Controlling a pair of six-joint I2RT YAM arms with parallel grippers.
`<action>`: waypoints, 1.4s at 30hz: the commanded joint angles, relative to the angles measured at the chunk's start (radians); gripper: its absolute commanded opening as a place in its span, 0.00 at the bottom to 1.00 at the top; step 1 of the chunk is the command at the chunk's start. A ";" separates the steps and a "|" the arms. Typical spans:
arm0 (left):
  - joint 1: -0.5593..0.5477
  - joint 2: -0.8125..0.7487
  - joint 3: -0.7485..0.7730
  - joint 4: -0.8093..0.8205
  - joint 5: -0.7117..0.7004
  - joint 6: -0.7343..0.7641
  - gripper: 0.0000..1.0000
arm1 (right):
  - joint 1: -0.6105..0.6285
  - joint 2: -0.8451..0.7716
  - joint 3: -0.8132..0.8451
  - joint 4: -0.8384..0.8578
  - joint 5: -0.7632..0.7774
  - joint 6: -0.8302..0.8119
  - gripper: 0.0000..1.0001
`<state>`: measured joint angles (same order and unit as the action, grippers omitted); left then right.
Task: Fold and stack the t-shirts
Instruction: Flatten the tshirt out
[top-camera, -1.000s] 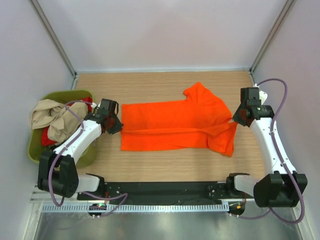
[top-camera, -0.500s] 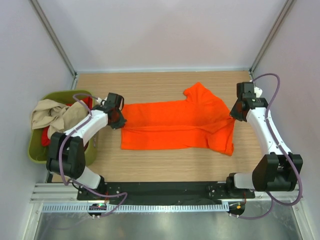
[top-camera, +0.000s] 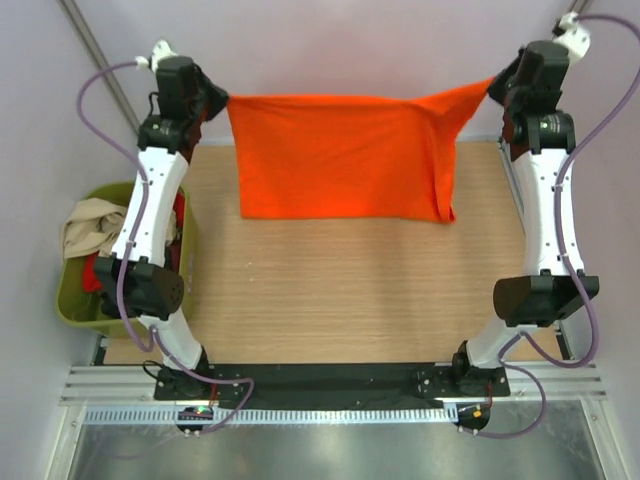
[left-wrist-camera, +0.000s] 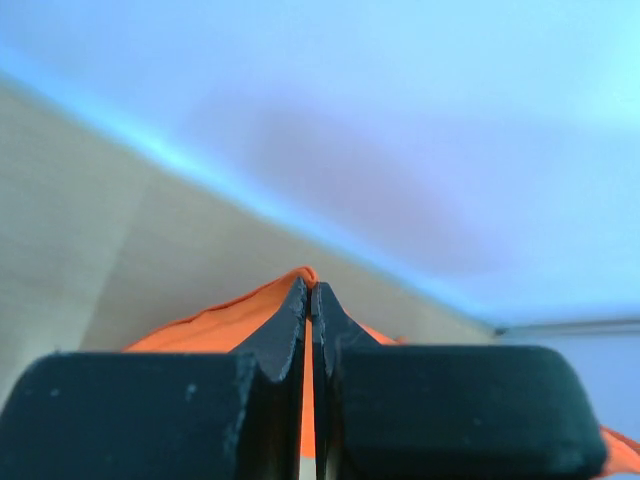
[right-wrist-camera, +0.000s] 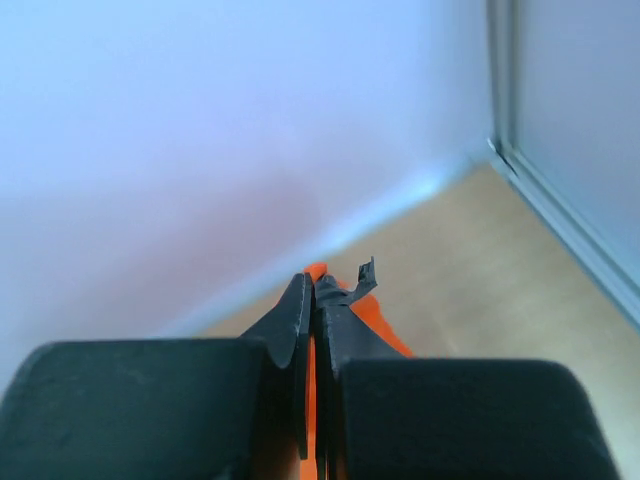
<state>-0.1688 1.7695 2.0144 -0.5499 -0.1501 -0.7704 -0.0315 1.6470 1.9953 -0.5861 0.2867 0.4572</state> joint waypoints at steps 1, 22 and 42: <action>0.012 -0.013 0.220 0.037 0.015 0.011 0.00 | -0.010 -0.012 0.247 0.166 -0.029 -0.078 0.01; 0.011 -0.602 -0.921 0.142 0.090 0.037 0.00 | -0.011 -0.521 -0.633 -0.177 0.067 -0.037 0.01; 0.011 -0.582 -1.180 -0.147 0.156 0.111 0.00 | -0.010 -0.681 -0.980 -0.429 -0.064 0.098 0.01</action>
<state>-0.1616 1.1656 0.8360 -0.6735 -0.0017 -0.6857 -0.0368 0.9440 0.9806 -1.0397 0.2214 0.5354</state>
